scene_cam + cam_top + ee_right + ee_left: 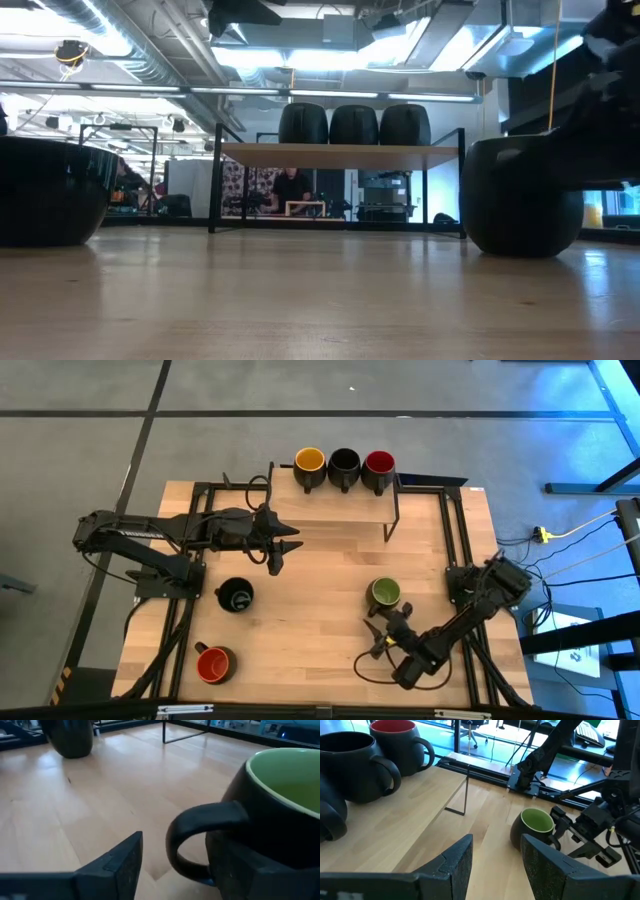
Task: Place coffee mugs
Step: Put the green mug on the shelf
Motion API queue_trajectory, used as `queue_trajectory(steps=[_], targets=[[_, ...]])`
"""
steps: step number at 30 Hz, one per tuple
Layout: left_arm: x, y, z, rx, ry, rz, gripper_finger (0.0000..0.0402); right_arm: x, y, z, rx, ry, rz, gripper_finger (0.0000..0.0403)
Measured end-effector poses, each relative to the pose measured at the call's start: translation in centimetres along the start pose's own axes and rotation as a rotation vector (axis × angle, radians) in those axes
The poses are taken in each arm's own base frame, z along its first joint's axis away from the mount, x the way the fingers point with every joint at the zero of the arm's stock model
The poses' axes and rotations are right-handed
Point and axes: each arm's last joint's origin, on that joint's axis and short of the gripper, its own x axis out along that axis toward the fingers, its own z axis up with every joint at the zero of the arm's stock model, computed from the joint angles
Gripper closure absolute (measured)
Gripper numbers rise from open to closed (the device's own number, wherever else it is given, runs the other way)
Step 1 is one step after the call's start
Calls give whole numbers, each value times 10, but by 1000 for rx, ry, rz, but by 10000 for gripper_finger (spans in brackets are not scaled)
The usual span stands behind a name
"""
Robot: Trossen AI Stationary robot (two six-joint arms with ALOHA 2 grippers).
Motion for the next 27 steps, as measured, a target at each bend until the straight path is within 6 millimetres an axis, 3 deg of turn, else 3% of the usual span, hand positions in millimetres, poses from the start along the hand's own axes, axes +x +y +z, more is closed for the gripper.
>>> queue_trajectory(steps=[14,22,27], targets=[[0,0,0,7,0,0,240,18,3,7,-8,-7,-25,265],[0,0,0,8,0,0,240,18,5,7,-19,53,1,386],[0,0,0,8,0,0,240,12,5,21,25,93,32,379]])
